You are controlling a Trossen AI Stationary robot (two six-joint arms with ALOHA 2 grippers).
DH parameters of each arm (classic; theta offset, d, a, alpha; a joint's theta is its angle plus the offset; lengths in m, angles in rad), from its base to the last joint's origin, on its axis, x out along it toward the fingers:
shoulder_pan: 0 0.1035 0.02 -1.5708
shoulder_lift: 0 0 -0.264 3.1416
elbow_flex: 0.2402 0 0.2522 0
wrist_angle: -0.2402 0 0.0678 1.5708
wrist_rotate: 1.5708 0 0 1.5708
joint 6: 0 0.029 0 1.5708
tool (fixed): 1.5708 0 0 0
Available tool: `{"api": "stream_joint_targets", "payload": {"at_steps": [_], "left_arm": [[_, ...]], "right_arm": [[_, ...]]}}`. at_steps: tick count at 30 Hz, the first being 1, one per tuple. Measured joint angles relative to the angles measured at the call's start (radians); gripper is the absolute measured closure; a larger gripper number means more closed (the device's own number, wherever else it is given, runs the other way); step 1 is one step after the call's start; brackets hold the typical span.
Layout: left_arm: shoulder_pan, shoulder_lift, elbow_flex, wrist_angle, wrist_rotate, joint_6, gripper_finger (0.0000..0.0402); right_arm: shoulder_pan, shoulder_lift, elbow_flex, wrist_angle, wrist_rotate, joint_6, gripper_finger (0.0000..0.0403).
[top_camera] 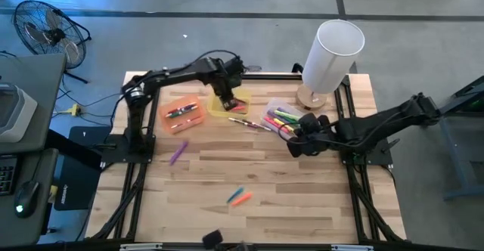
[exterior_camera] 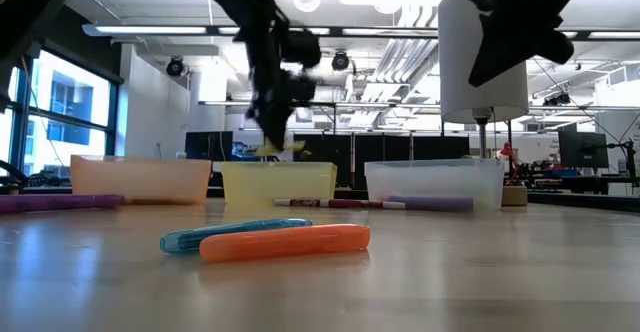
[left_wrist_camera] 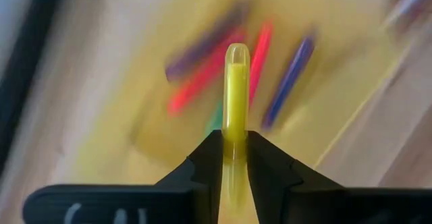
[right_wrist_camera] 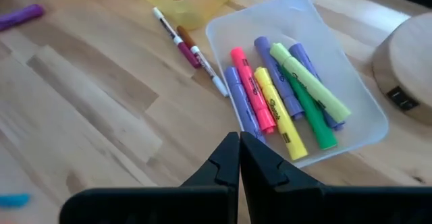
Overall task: Pick & Place Markers
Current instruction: Put the yellow pen into the yellow bin, then put the blue pen into the yellow bin
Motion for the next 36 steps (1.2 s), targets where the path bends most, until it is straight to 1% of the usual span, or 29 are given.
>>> {"api": "stream_joint_targets", "payload": {"at_steps": [2,5,10,13,16,19,20,22,25,27,29,31,33,36], "left_arm": [[0.002,0.040,-0.006,-0.011,-0.019,0.024,0.0337],[0.002,0.073,-0.004,-0.006,-0.018,0.028,0.0327],[0.002,0.076,-0.001,-0.006,-0.045,0.036,0.0323],[0.002,0.074,0.019,-0.039,-0.032,0.033,0.0322],[-0.001,0.023,0.026,-0.072,0.031,0.003,0.0323],[-0.032,-0.045,0.027,-0.064,0.077,-0.059,0.0327],[-0.051,-0.073,0.026,-0.072,0.079,-0.078,0.0330],[-0.102,-0.128,0.030,-0.027,0.074,-0.110,0.0336],[-0.193,-0.206,0.013,-0.001,0.074,-0.122,0.0352],[-0.257,-0.257,-0.039,0.084,0.076,-0.134,0.0366],[-0.316,-0.323,-0.138,0.145,0.081,-0.191,0.0383],[-0.373,-0.391,-0.255,0.313,0.078,-0.262,0.0396],[-0.432,-0.473,-0.390,0.416,0.052,-0.341,0.0398],[-0.533,-0.577,-0.564,0.594,-0.023,-0.460,0.0398]], "right_arm": [[-0.007,0.008,0.000,0.015,-0.001,0.023,0.0401],[-0.010,0.010,0.000,0.043,-0.003,0.024,0.0402],[-0.010,0.010,0.000,0.066,-0.001,0.024,0.0401],[-0.010,0.010,0.000,0.066,0.000,0.019,0.0402],[-0.010,0.010,0.000,0.068,0.001,-0.002,0.0401],[-0.010,0.010,0.000,0.076,0.000,-0.053,0.0401],[-0.010,0.010,0.000,0.082,0.000,-0.069,0.0401],[-0.010,0.010,0.000,0.092,0.000,-0.105,0.0402],[-0.010,0.010,0.000,0.099,-0.010,-0.140,0.0401],[-0.010,0.010,0.000,0.099,-0.037,-0.143,0.0401],[-0.010,0.010,0.000,0.099,-0.065,-0.144,0.0401],[-0.010,0.010,0.000,0.099,-0.092,-0.165,0.0402],[-0.010,0.010,0.000,0.099,-0.114,-0.201,0.0402],[-0.010,0.010,0.000,0.103,-0.136,-0.232,0.0402]]}}
